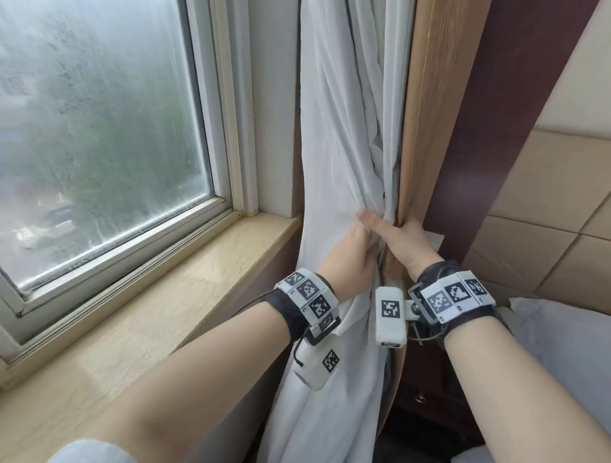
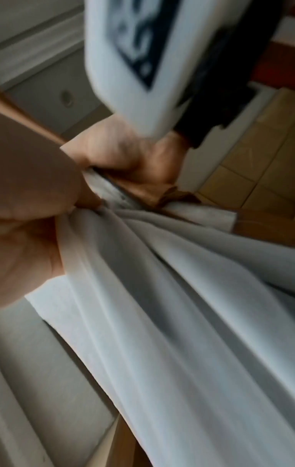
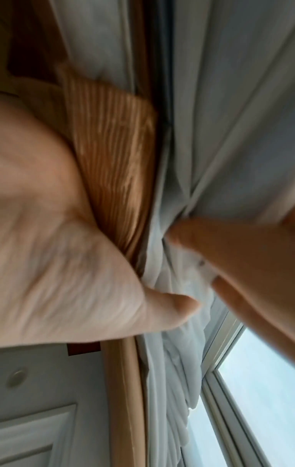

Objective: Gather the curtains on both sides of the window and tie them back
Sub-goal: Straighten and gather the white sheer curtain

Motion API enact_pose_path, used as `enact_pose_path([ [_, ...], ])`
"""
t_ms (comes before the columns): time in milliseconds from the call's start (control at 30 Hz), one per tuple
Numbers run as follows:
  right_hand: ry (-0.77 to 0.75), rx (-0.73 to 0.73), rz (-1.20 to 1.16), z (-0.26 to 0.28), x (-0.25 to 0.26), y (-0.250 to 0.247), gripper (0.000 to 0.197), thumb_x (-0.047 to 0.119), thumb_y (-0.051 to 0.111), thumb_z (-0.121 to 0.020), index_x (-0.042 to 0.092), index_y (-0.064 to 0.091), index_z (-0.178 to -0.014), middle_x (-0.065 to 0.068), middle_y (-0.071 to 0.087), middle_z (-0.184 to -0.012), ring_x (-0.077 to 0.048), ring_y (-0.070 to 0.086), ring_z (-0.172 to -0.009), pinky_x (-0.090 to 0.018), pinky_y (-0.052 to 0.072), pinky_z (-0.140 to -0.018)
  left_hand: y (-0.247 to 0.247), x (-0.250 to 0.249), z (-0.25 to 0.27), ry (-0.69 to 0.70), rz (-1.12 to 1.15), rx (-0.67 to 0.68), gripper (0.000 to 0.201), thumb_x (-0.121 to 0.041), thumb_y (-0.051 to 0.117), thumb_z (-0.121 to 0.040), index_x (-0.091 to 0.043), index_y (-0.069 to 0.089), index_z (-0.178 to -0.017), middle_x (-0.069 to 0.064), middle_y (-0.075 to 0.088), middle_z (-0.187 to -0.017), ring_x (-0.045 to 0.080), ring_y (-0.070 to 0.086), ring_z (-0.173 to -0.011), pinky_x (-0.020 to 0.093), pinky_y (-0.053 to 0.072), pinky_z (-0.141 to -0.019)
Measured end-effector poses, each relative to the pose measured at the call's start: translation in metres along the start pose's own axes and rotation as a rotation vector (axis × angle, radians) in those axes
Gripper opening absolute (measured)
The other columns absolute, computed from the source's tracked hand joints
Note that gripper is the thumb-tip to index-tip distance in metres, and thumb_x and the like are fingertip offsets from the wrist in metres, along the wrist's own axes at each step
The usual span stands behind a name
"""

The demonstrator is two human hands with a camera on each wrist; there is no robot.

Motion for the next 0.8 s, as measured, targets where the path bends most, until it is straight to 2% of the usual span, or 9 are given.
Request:
enact_pose_path([
  [100,-0.008,-0.052,0.091,-0.005,0.001,-0.005,0.081,0.035,0.084,-0.063,0.015,0.045,-0.131,0.006,0.057,-0.114,-0.011,0.055,-0.105,-0.026,0.042,-0.094,0.009,-0.009,0.012,0.081,0.046,0.079,0.057,0.000,0.038,-0.080,-0.001,0.036,-0.138,0.018,0.049,-0.136,0.030,0.046,-0.127,0.037,0.038,-0.106],
  [267,-0.042,-0.171,0.145,-0.008,0.000,-0.015,0.037,0.016,0.072,-0.075,0.013,0.056,-0.108,0.015,0.056,-0.082,-0.008,0.057,-0.083,-0.016,0.042,-0.071,0.004,-0.003,0.009,0.061,0.030,0.157,0.027,-0.016,0.048,-0.077,-0.001,0.052,-0.100,0.015,0.061,-0.094,0.030,0.058,-0.087,0.045,0.048,-0.080],
  [400,-0.057,-0.206,0.137,-0.011,-0.001,-0.020,0.023,0.014,0.071,-0.075,0.011,0.061,-0.095,0.009,0.061,-0.080,-0.014,0.061,-0.085,-0.024,0.044,-0.076,-0.018,0.012,0.002,-0.206,0.360,0.290,0.033,-0.015,0.062,-0.086,-0.010,0.062,-0.119,0.006,0.066,-0.118,0.014,0.059,-0.112,0.029,0.044,-0.101],
  [467,-0.066,-0.218,0.131,-0.013,-0.004,-0.024,0.024,0.011,0.072,-0.075,0.012,0.063,-0.098,0.006,0.065,-0.086,-0.017,0.063,-0.091,-0.027,0.048,-0.082,-0.036,0.022,-0.008,-0.227,0.543,0.159,0.023,-0.012,0.059,-0.088,-0.003,0.070,-0.106,0.012,0.070,-0.109,0.019,0.064,-0.105,0.030,0.047,-0.095],
  [533,-0.063,-0.227,0.115,-0.016,-0.005,-0.029,0.030,0.011,0.074,-0.073,0.008,0.064,-0.102,-0.002,0.068,-0.095,-0.020,0.065,-0.095,-0.031,0.050,-0.088,-0.054,0.045,-0.022,-0.295,0.572,-0.098,0.021,-0.013,0.054,-0.090,-0.001,0.071,-0.093,0.015,0.071,-0.099,0.020,0.066,-0.091,0.031,0.050,-0.081],
  [600,-0.039,-0.219,0.094,-0.018,-0.008,-0.035,0.032,0.009,0.074,-0.074,0.006,0.064,-0.103,-0.004,0.068,-0.097,-0.020,0.065,-0.094,-0.032,0.051,-0.088,-0.064,0.081,-0.038,-0.419,0.556,-0.306,0.019,-0.014,0.054,-0.092,-0.004,0.065,-0.104,0.011,0.067,-0.107,0.014,0.062,-0.090,0.028,0.049,-0.076],
  [667,-0.027,-0.192,0.062,-0.019,-0.009,-0.040,0.024,0.004,0.073,-0.075,0.011,0.065,-0.096,0.003,0.068,-0.089,-0.012,0.066,-0.086,-0.028,0.051,-0.083,-0.069,0.111,-0.052,-0.524,0.559,-0.395,0.040,-0.023,0.059,-0.090,-0.008,0.051,-0.126,0.006,0.058,-0.125,0.015,0.058,-0.108,0.032,0.051,-0.090],
  [733,-0.031,-0.180,0.053,-0.018,-0.008,-0.045,0.023,-0.001,0.071,-0.075,0.018,0.065,-0.087,0.009,0.068,-0.082,-0.002,0.066,-0.077,-0.022,0.051,-0.077,-0.071,0.133,-0.063,-0.624,0.604,-0.415,0.065,-0.036,0.063,-0.086,-0.013,0.035,-0.140,0.002,0.044,-0.140,0.019,0.047,-0.126,0.041,0.041,-0.106],
  [800,-0.037,-0.163,0.031,-0.019,-0.008,-0.049,0.025,-0.005,0.069,-0.076,0.018,0.065,-0.083,0.013,0.070,-0.072,0.001,0.066,-0.070,-0.017,0.053,-0.069,-0.068,0.146,-0.073,-0.684,0.627,-0.396,0.084,-0.048,0.064,-0.082,-0.018,0.020,-0.147,0.000,0.033,-0.147,0.018,0.037,-0.133,0.043,0.033,-0.111],
])
Point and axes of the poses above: each hand's wrist, its own z-axis away from the middle knuckle, its own y-axis out of the palm, x = y × z, the point moved 5 cm from there along -z, towards the middle knuckle
